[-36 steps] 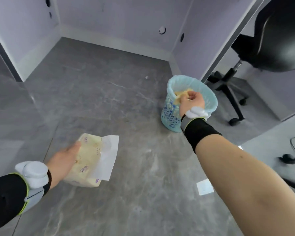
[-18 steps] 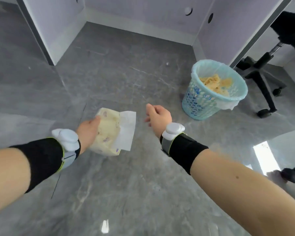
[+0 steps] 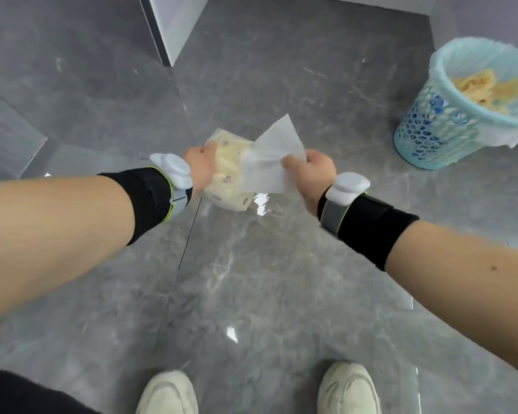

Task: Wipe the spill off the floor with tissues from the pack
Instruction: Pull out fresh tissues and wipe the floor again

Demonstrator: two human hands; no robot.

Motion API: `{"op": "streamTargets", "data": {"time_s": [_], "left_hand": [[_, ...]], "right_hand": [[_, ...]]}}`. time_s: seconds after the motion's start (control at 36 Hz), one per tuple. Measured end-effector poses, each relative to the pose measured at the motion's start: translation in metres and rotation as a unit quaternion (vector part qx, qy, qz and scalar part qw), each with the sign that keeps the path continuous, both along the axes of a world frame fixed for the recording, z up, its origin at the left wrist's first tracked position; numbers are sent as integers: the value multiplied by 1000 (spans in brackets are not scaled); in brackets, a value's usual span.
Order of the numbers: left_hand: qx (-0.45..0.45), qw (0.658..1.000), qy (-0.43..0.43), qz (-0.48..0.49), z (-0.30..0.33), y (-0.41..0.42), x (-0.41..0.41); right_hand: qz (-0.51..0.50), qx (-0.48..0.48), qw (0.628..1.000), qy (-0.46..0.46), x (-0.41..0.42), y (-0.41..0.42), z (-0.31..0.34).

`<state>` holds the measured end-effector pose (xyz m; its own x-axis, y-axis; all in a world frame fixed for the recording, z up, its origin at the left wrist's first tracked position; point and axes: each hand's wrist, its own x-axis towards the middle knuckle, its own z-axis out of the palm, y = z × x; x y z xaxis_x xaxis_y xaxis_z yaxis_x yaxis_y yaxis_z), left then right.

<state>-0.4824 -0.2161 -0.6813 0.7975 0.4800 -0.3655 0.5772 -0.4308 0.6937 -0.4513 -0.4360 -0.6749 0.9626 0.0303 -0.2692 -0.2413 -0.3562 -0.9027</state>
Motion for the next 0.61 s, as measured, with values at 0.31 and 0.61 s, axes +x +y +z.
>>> {"op": "streamTargets", "data": {"time_s": [0.31, 0.61], "left_hand": [[19, 999, -11, -25, 5, 22, 0], [5, 999, -22, 38, -13, 21, -2]], "right_hand": [[-79, -56, 956, -275, 45, -34, 48], [243, -324, 894, -191, 13, -46, -64]]}}
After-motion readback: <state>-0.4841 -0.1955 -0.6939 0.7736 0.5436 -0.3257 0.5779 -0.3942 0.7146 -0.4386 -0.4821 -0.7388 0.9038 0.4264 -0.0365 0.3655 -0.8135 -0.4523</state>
